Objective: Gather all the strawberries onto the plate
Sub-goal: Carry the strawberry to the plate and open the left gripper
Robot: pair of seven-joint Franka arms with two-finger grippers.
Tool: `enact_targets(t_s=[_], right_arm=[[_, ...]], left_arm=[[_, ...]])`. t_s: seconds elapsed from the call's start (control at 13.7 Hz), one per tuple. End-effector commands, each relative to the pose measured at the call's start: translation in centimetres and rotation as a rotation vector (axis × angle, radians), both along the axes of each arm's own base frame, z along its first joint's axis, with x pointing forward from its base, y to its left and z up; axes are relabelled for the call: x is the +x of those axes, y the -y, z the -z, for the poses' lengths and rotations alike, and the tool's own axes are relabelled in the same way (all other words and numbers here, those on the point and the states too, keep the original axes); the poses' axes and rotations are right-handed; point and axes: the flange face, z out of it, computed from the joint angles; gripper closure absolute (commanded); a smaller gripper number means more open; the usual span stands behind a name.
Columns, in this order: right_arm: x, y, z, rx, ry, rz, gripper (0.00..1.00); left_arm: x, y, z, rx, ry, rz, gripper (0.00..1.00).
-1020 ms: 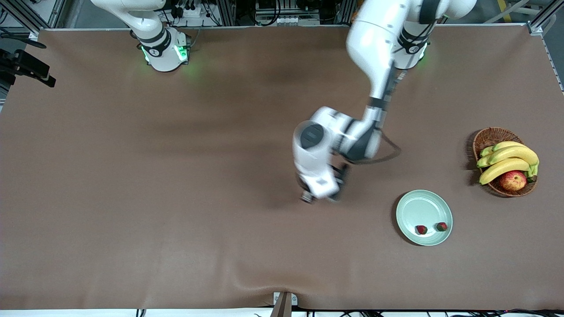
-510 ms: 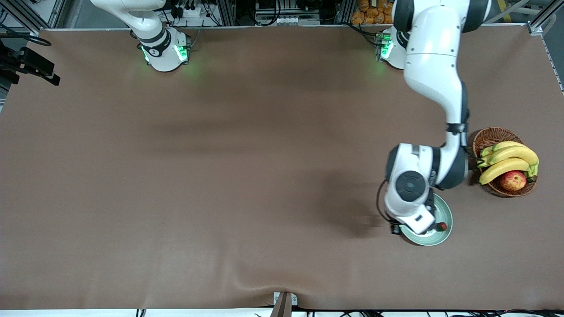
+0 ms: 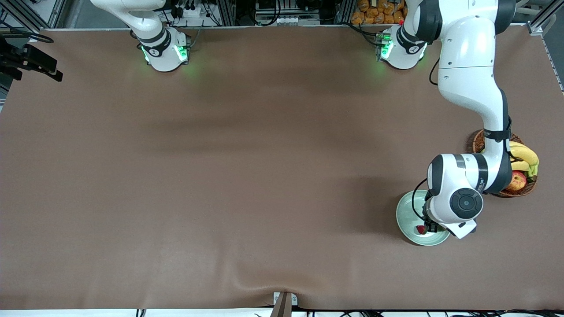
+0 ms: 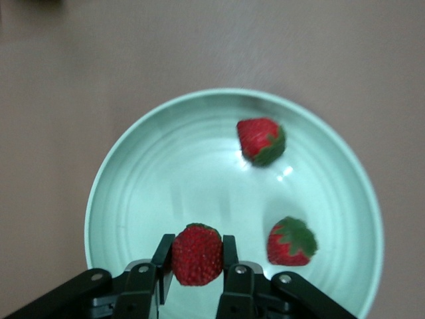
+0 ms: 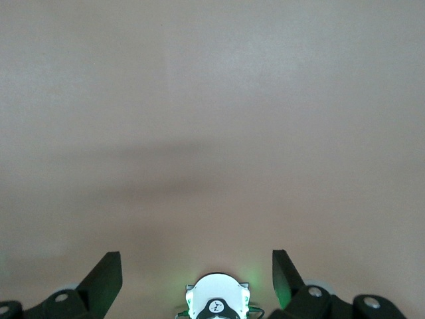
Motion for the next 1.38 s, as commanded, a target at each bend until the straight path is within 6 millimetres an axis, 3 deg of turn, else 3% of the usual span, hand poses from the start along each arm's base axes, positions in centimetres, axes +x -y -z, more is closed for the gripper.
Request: enact_targets(t_s=[0.0,0.29,0.36,0.44,0.51,0.8,1.02,1.31], right_arm=[[-0.1,0.0,-0.5,-0.004,-0.003,-0.012,0.00],[0.0,0.0,-0.4,-0.004,-0.003,-0.012,0.00],[0.0,0.0,-0.4,-0.004,-0.003,-0.012,0.00],[0.0,0.0,-0.4,-0.004,-0.003,-0.012,0.00],[0.0,0.0,-0.4,-0.004,-0.003,-0.012,0.00],[0.0,0.1,-0.3,-0.004,-0.004,-0.010,0.00],[0.0,0.1,-0.3,-0.004,-0.004,-0.010,0.00],[0.2,0.1,-0.3,-0.004,0.002,-0.011,0.00]], left_arm=[[-1.3,1.0,0.8,-0.030,-0.048,0.028,1.00],[-1.5,1.2,1.2,-0.034,-0.055,0.036,1.00],[-1.5,1.3,1.1,-0.035,-0.055,0.044,0.70],[-1.5,1.3,1.1,-0.034,-0.056,0.049,0.09],[-1.5,1.7,1.1,-0.033,-0.056,0.057,0.00],[-0.8,1.4,-3.0,-0.050,-0.011,0.101,0.00],[-0.5,-0.3,-9.8,-0.084,0.036,0.193,0.00],[-1.7,-0.7,-16.5,-0.114,0.019,0.312,0.00]])
